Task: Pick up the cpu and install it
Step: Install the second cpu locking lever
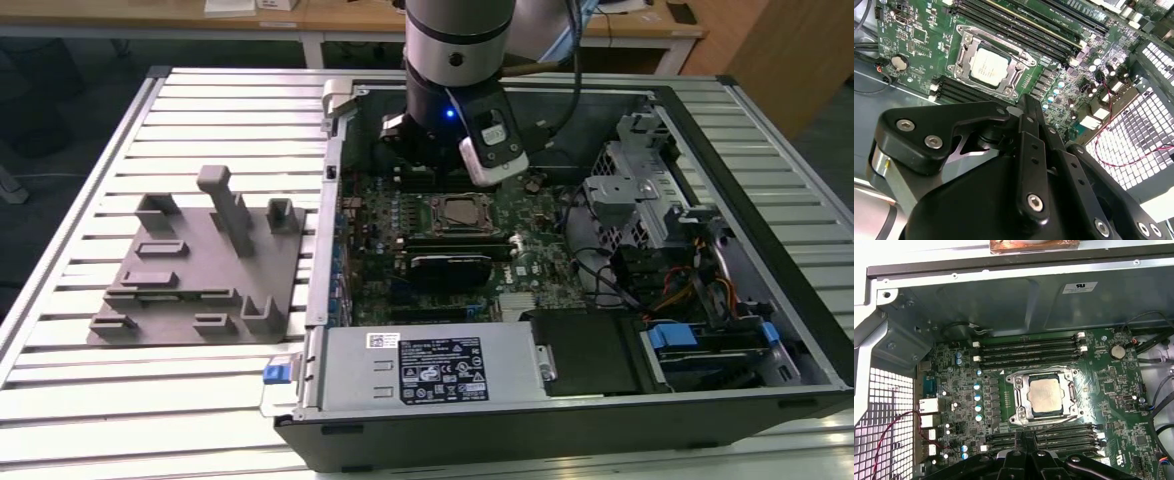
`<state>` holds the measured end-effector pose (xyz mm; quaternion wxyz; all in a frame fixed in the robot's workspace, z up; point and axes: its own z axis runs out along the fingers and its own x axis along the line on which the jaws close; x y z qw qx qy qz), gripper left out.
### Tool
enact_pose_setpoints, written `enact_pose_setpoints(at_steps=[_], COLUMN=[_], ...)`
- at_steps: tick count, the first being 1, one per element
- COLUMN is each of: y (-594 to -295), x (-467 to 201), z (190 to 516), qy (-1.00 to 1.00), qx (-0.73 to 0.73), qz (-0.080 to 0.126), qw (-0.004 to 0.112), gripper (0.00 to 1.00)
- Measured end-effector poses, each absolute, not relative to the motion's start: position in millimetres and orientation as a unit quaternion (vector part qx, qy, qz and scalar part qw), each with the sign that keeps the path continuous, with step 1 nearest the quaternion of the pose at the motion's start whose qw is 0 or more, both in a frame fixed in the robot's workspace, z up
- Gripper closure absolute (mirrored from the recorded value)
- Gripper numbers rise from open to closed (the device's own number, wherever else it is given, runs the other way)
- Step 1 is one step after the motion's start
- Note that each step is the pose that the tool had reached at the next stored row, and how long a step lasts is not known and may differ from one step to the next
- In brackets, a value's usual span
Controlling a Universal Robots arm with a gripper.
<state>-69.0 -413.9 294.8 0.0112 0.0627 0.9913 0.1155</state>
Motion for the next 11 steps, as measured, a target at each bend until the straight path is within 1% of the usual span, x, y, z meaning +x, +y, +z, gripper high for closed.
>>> enact_pose_setpoints(at_steps=[11], y=[-413.9], x=[-69.0], z=[293.2], qy=[0.991], qx=[0.063], qz=[0.116], qw=[0.011], gripper=[0.89])
